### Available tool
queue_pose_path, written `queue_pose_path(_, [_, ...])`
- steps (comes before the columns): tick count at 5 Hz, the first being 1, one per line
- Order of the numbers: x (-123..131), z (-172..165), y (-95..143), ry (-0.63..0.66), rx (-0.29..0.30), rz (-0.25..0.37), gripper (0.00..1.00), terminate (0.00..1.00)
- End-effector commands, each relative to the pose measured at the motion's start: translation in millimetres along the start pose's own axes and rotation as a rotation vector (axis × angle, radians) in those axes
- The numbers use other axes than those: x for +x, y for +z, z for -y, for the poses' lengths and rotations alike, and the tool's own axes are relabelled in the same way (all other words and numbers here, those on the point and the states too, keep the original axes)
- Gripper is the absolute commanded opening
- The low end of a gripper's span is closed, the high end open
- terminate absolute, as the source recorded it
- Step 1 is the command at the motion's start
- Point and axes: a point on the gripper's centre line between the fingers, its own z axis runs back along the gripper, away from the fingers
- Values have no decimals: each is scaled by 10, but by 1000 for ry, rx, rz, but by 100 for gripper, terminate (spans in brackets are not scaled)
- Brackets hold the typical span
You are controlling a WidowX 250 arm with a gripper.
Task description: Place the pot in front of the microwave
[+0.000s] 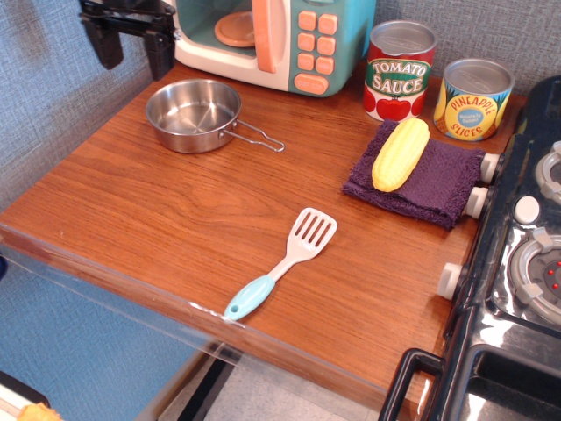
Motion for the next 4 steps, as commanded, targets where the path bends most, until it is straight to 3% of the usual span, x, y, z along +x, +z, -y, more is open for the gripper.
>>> queue_pose_path(1, [-420, 353, 58, -117, 24, -11, 100, 0])
queue_pose_path(2, [-516, 475, -33, -159, 38, -34, 100, 0])
queue_pose_path(4, [-527, 509, -46, -171, 41, -18, 100, 0])
